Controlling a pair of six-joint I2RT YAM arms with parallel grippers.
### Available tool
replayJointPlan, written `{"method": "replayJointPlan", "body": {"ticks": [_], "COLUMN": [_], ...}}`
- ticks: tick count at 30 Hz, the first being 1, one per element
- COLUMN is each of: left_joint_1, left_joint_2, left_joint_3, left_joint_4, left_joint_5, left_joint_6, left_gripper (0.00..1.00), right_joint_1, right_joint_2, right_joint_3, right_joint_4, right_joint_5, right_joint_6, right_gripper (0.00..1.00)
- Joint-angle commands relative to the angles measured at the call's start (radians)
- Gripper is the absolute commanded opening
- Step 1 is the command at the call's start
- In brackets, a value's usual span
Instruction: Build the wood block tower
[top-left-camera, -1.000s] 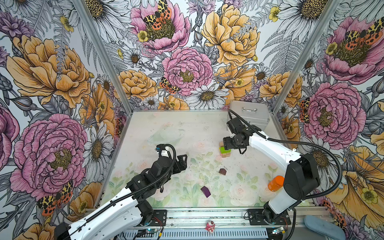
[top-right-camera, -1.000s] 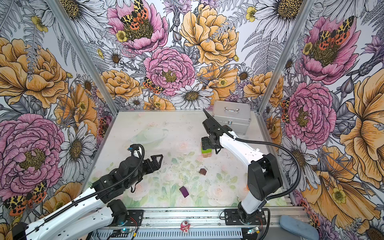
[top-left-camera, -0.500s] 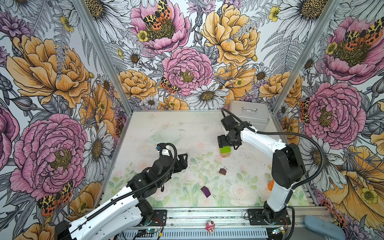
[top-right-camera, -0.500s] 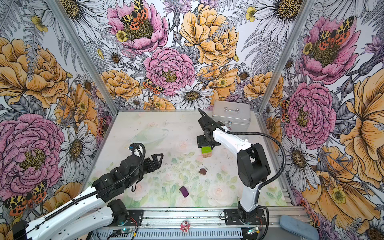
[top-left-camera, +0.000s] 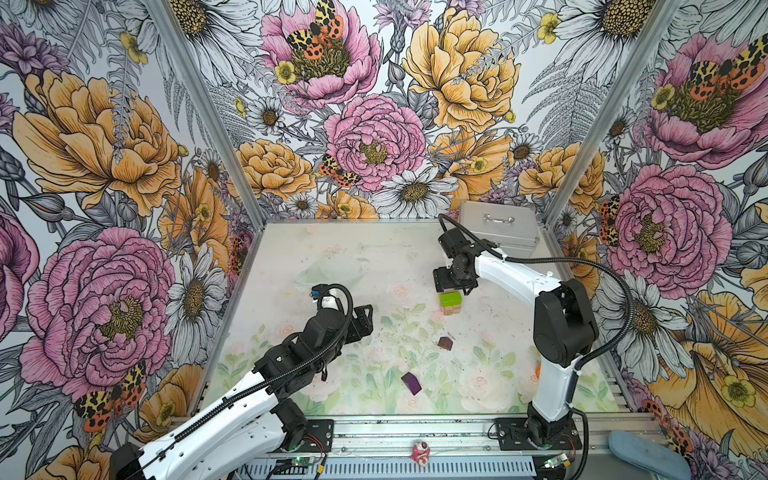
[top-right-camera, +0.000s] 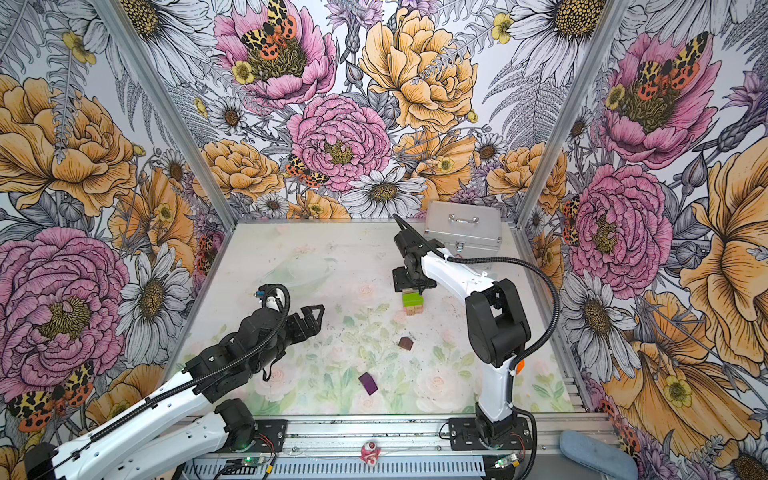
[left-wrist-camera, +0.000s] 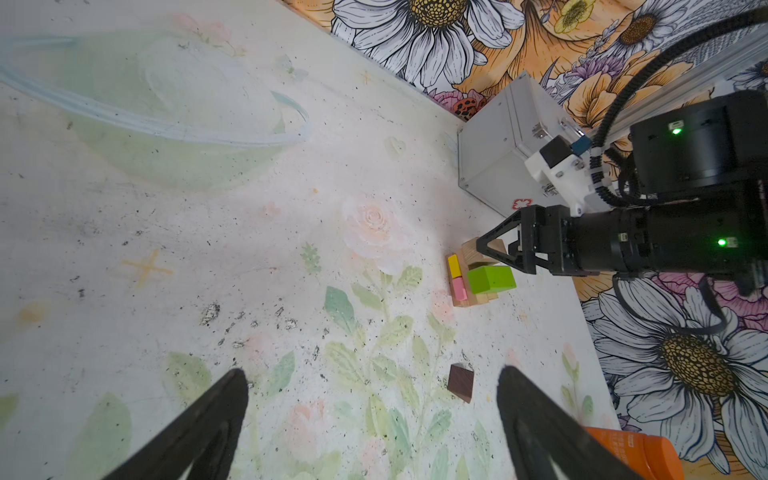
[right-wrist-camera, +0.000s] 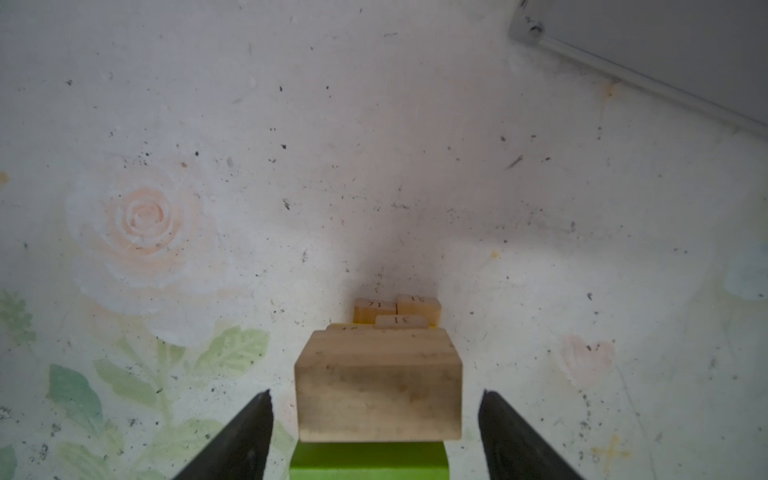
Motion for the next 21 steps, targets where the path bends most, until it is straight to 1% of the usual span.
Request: {"method": "replayJointPlan", "body": {"ticks": [1,8,12,18,21], "left_joint_1": [0.014,0.029,0.032,0.038,0.039], "left_joint_2": [-0.01,-0.008,-0.01,-0.01,-0.012], "left_joint_3": [0.0,-0.006,-0.008,-0.01,-0.011], "left_joint_4": [0.003,0.011,0.011,0.012,0.012], "left_joint_5": [0.008,0.021,0.025,0.029,0.029], "left_joint_6": [0.015,0.017,0.017,0.016,0.015], "left_gripper": [0.95,0.95,0.95,0.95,0.95], "right_joint_1": [-0.004,-0.005,-0.006,-0.005,-0.005], "right_joint_2": [0.02,0.037,0.043,0.05,0.048], "right_joint_3": [0.032,0.038,0.043,0.048,0.046], "right_joint_4": [0.002,0.0,-0.002,-0.007,-0.009], "right_joint_5": [-0.012,-0.009,-0.009,-0.013,-0.01], "right_joint_6": [-0.006,-0.008,-0.008,-0.01,-0.011], "right_gripper": [0.75,0.72,0.66,0.64,0.59]}}
